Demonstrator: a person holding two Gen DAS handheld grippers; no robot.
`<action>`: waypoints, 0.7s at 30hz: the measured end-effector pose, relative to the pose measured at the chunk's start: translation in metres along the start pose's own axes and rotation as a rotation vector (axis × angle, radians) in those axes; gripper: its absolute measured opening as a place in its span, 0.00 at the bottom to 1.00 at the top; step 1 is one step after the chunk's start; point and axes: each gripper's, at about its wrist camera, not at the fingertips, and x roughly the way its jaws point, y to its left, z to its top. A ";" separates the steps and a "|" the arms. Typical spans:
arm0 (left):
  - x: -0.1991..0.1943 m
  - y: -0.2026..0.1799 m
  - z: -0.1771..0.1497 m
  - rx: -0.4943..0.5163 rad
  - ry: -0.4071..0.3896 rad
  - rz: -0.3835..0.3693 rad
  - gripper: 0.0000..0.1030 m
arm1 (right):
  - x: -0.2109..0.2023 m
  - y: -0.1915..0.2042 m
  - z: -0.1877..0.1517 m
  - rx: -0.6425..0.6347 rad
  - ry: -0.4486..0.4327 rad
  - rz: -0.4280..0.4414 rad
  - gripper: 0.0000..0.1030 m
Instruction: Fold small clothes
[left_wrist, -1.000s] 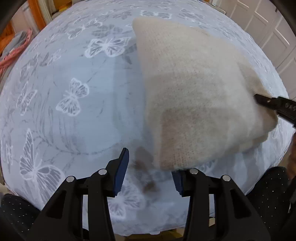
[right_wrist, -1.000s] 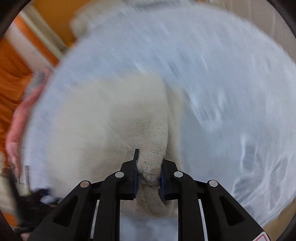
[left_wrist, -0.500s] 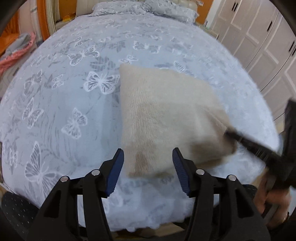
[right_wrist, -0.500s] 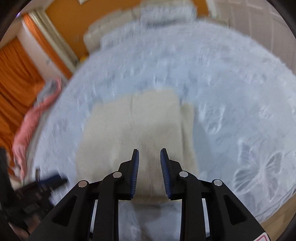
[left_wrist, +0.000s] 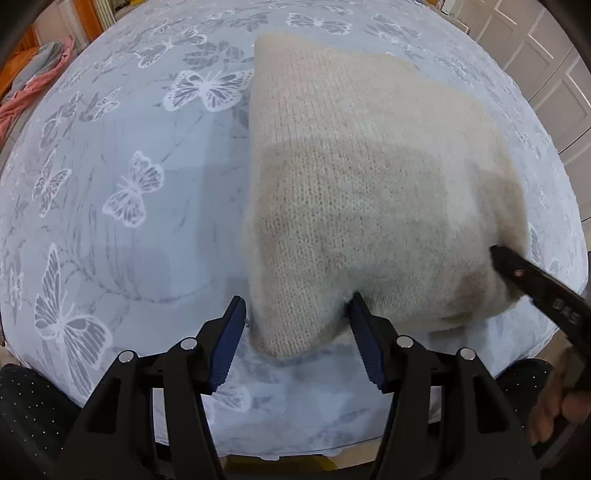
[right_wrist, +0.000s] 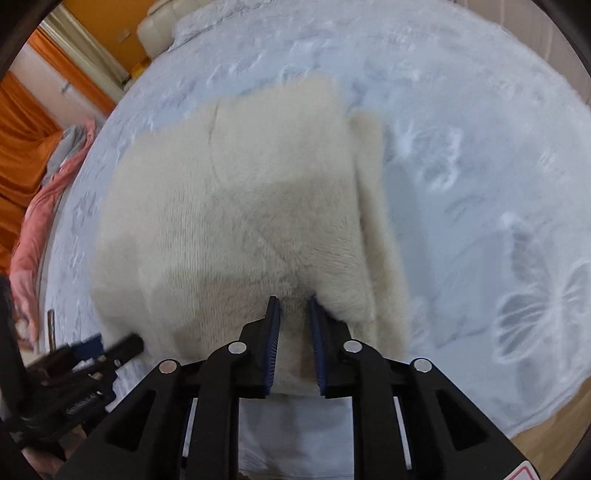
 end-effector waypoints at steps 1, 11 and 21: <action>0.001 0.002 0.001 0.002 -0.001 0.000 0.56 | -0.005 0.003 0.001 -0.010 -0.013 -0.005 0.16; 0.002 0.004 0.001 0.005 -0.008 0.002 0.58 | -0.012 -0.018 -0.006 0.076 -0.029 -0.020 0.27; 0.003 0.003 -0.007 0.021 0.010 0.008 0.58 | -0.004 -0.041 -0.032 0.111 -0.003 0.001 0.11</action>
